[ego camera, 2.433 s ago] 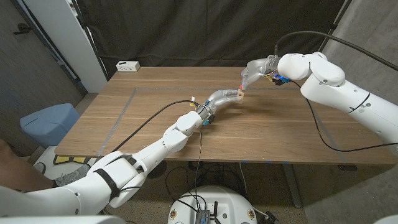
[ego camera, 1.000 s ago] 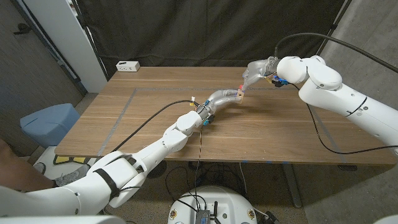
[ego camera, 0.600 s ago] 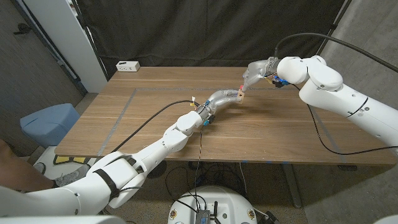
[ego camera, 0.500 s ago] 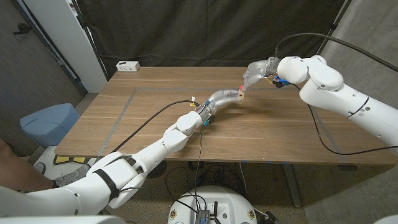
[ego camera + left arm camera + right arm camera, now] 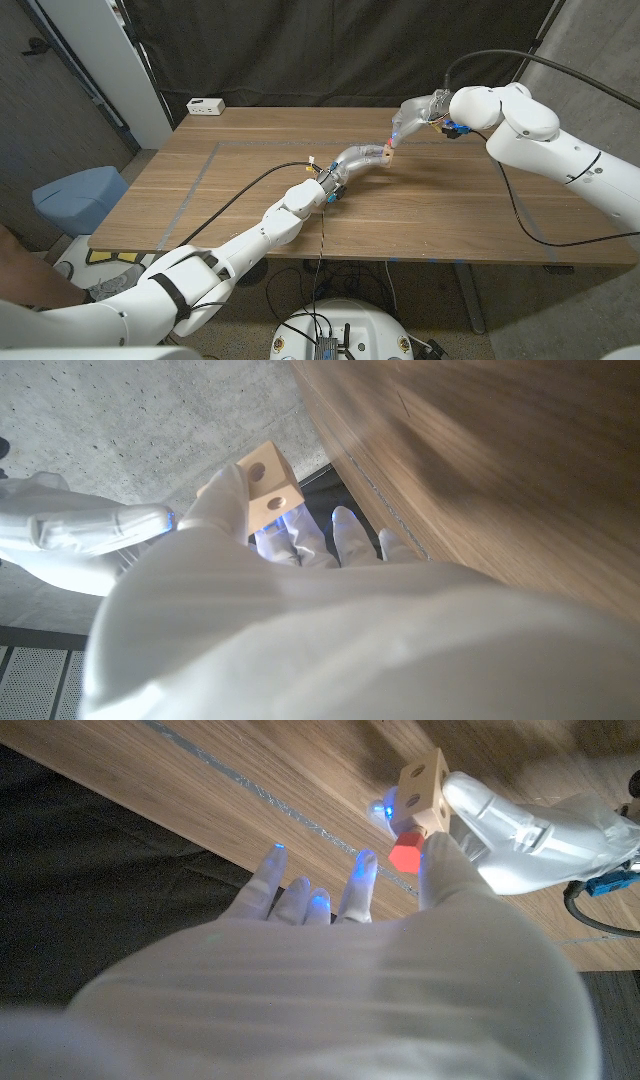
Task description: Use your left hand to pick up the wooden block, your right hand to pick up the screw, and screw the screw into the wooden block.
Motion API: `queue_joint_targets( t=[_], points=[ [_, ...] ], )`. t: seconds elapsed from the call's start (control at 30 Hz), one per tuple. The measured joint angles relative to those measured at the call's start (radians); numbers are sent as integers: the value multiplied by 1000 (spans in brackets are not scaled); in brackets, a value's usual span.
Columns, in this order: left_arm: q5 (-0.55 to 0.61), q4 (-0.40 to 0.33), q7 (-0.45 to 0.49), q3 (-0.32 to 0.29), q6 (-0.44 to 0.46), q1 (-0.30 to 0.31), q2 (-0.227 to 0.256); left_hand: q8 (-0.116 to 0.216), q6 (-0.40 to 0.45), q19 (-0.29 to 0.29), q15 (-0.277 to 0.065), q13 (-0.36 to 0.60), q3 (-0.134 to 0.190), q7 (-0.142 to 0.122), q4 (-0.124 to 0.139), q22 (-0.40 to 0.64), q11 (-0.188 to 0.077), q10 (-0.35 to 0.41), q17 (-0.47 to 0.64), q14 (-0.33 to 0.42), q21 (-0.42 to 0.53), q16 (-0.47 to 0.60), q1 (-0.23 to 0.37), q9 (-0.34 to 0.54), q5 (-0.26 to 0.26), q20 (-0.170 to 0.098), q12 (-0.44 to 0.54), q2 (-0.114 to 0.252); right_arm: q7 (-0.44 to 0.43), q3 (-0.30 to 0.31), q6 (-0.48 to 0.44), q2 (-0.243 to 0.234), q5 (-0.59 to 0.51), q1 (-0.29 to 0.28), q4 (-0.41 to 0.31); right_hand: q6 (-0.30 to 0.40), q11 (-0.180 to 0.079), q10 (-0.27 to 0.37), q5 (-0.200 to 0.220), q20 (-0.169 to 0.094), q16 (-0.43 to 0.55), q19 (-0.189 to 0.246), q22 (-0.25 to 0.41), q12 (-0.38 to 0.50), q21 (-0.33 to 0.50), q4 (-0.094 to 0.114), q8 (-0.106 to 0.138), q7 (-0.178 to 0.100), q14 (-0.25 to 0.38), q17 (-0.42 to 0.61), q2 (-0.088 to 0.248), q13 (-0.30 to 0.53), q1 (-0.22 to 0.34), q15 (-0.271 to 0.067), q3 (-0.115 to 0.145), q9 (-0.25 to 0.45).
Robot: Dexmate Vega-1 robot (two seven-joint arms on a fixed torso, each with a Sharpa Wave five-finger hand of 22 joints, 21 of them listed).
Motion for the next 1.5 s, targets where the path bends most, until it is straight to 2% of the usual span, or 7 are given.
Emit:
queue_joint_targets(
  t=[0.1,0.27,0.53,0.7,0.9,1.13,1.5],
  points=[
    [1,-3,1,0,1,2,1,0,0,0,3,0,0,0,0,0,0,0,0,3,0,0,0,0,0,0,0,0,10,1,9,-1,10,6,1,-43,4,-25,0,11,-7,-13,0,-4,0,-4,-22,-1,-19,-2,0,0,0,8,4,-4],
    [1,-5,3,0,2,3,2,0,0,0,3,0,0,0,0,0,0,0,0,3,0,0,-1,0,-1,0,0,0,23,1,21,-1,21,14,6,-93,6,-55,0,14,-12,-25,0,-4,0,-8,-46,8,-36,-2,0,0,0,11,8,-8],
    [2,-6,4,1,5,3,2,0,0,0,3,0,-1,0,-1,0,0,0,0,3,0,0,-1,0,-2,0,0,1,29,1,36,0,32,22,13,-110,15,-64,0,18,-12,-28,0,-4,0,-23,-55,16,-41,-7,-5,0,6,16,23,-9],
    [2,-2,4,1,5,3,0,-1,0,0,3,0,0,0,0,0,0,0,0,3,0,0,-2,0,-2,0,0,2,20,0,39,2,33,22,15,-79,15,-64,0,17,-12,-28,0,0,0,-30,-41,29,-39,-6,-9,5,31,14,30,-7],
    [0,10,1,1,5,-3,-3,-1,0,0,3,0,0,0,0,0,0,0,0,3,0,0,-3,0,-2,0,0,2,8,0,39,3,30,17,16,-48,7,-56,0,8,-12,-19,0,8,5,-29,-25,35,-32,-6,-14,5,40,7,36,-2],
    [-2,25,-5,1,-1,-11,-9,-3,0,0,3,0,0,0,0,0,0,0,0,3,0,0,-4,0,0,0,0,3,-6,-2,34,7,18,12,19,-28,-4,-45,0,5,-7,-15,0,8,5,-30,-12,34,-27,-6,-17,5,50,2,39,3],
    [-4,45,-13,2,-9,-20,-17,-1,0,0,3,0,0,0,0,0,0,0,0,3,0,0,-6,0,0,0,0,5,-21,-8,26,15,4,7,25,3,-5,-36,0,-4,-3,-6,0,15,5,-29,12,32,-15,-6,-12,5,71,-2,53,12]
  ],
)
